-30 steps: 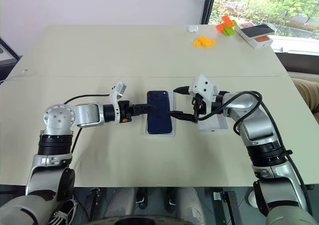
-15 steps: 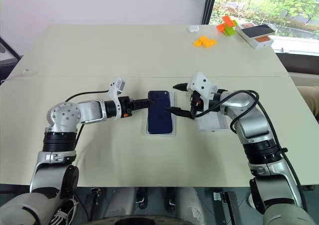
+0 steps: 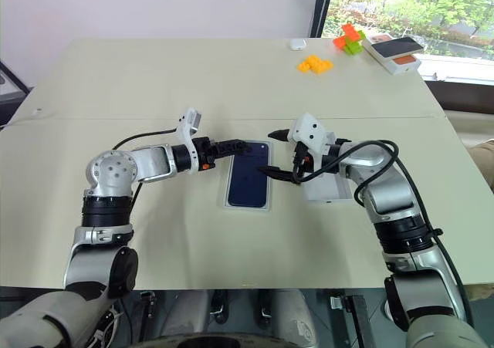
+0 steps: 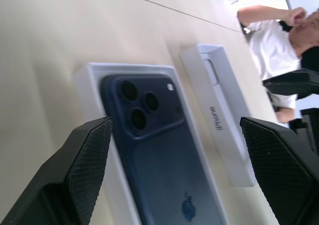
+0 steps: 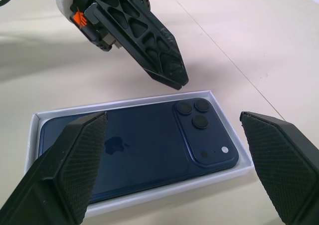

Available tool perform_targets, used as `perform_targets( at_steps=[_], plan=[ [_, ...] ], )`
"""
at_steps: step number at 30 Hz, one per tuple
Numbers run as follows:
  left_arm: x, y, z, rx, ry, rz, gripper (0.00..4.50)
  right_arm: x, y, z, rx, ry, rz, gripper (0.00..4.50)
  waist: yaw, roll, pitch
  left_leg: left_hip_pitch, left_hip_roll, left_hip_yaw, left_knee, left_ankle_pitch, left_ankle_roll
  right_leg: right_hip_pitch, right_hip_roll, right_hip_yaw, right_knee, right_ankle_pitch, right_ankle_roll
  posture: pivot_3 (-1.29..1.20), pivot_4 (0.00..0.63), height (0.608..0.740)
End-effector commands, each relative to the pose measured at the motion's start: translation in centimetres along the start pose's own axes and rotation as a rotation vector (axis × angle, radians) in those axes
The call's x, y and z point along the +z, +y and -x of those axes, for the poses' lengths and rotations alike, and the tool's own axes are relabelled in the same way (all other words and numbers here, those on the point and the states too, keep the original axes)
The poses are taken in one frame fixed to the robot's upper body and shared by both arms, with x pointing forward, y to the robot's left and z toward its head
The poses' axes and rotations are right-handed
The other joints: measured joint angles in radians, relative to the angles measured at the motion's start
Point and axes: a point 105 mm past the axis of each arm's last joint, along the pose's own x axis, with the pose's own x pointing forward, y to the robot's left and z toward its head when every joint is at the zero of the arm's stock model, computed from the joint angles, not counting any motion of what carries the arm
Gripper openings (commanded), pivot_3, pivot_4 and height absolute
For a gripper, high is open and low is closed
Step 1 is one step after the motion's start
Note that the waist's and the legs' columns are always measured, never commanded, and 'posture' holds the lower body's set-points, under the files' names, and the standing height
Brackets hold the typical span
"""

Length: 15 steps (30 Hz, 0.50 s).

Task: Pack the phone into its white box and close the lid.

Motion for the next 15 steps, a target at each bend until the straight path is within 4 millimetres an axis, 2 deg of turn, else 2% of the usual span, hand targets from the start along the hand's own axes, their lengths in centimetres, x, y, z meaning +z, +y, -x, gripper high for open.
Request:
perform_targets(
  at_steps=[1, 3, 6, 9, 10, 11, 15],
  plan=[
    [1.6, -0.4, 1.3, -0.006, -0.067, -0.036, 3.79, 1.3, -0.4, -0.2, -0.011, -0.039, 0.019, 4.24, 0.0, 0.0, 0.0, 0.0, 0.0, 0.0, 0.0, 0.0, 0.0, 0.0, 0.0, 0.0, 0.0, 0.0, 0.0, 0.0, 0.15, 0.737],
    [2.5, -0.5, 1.7, -0.013, -0.113, -0.032, 3.09, 1.5, -0.7, -0.3, -0.025, -0.047, -0.009, 3.7, -0.002, 0.0, 0.0, 0.0, 0.0, 0.0, 0.0, 0.0, 0.0, 0.0, 0.0, 0.0, 0.0, 0.001, -0.001, 0.0, 0.15, 0.737],
    [3.1, -0.8, 1.7, -0.039, -0.171, 0.024, 1.62, 1.7, -0.8, -1.0, -0.044, -0.067, -0.013, 2.24, 0.0, 0.0, 0.0, 0.0, 0.0, 0.0, 0.0, 0.0, 0.0, 0.0, 0.0, 0.0, 0.0, 0.001, -0.002, 0.0, 0.15, 0.737],
    [2.0, -1.0, 1.0, -0.031, -0.153, 0.024, 0.19, 1.6, 0.0, -1.7, -0.027, -0.077, -0.018, 0.73, 0.002, 0.0, 0.0, 0.0, 0.0, 0.0, 0.0, 0.0, 0.0, 0.0, 0.0, 0.0, 0.0, 0.001, -0.002, 0.0, 0.15, 0.737],
    [1.4, -1.1, 0.7, -0.033, -0.14, 0.026, 0.0, 1.5, 0.4, -2.0, -0.017, -0.076, -0.018, 0.29, 0.002, 0.0, 0.0, 0.0, 0.0, 0.0, 0.0, 0.0, 0.0, 0.0, 0.0, 0.0, 0.0, 0.001, -0.002, 0.0, 0.15, 0.737],
    [0.7, -1.3, 0.3, -0.038, -0.126, 0.028, 0.0, 1.3, 1.0, -2.3, -0.003, -0.074, -0.021, 0.06, 0.001, 0.0, 0.0, 0.0, 0.0, 0.0, 0.0, 0.0, 0.0, 0.0, -0.001, 0.0, 0.0, 0.001, -0.002, 0.0, 0.15, 0.737],
    [-2.2, -0.7, -0.9, 0.015, -0.053, 0.028, 0.0, 0.0, 2.7, -3.9, -0.003, -0.027, 0.003, 0.06, 0.001, 0.0, 0.0, 0.0, 0.0, 0.0, 0.0, 0.0, 0.0, 0.0, -0.001, 0.0, 0.001, 0.001, -0.002, 0.0, 0.15, 0.737]
  ],
)
